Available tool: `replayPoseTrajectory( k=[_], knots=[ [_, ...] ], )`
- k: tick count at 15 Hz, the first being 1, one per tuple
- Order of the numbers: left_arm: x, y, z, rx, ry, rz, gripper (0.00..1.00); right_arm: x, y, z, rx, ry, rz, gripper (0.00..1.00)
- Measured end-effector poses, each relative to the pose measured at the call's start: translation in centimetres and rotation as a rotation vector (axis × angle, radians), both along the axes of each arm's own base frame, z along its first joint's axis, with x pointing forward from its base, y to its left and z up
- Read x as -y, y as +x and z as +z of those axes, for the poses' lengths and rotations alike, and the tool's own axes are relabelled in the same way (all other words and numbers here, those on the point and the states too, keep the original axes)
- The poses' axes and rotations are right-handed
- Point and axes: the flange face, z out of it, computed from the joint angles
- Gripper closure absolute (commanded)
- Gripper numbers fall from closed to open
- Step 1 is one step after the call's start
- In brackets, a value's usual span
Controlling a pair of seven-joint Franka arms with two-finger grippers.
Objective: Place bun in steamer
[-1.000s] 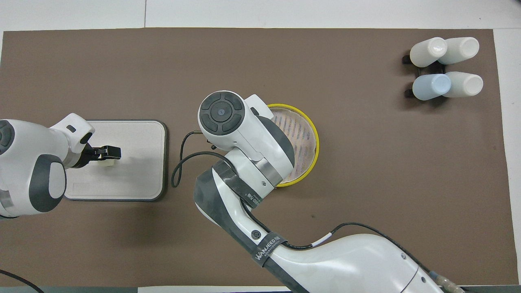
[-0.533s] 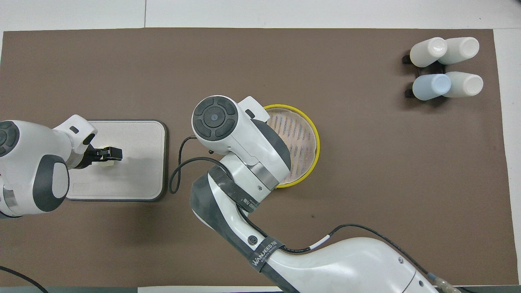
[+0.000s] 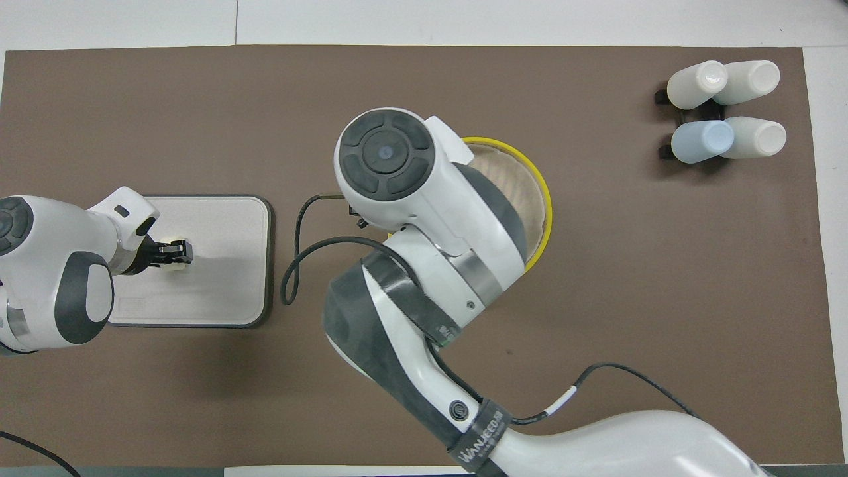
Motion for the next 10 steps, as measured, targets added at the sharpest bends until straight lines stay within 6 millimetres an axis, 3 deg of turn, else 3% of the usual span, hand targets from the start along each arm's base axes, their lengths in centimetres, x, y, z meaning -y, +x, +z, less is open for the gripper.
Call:
replayPoseTrajectory(
  k=[4, 6, 10],
  knots=[
    [0.0, 0.0, -0.1, -0.001, 0.0, 0.0, 0.54, 9.6, 2.5, 4.4, -0.042, -0.034, 0.062, 1.0],
    [0.0, 0.0, -0.1, 0.0, 0.0, 0.0, 0.55, 14.1, 4.1, 5.1, -0.053, -0.041, 0.094, 1.0],
    [0.0, 0.2, 0.2, 0.005, 0.0, 0.0, 0.58, 20.9, 6.5, 5.2, -0.057, -0.045, 0.117, 1.0]
  ],
)
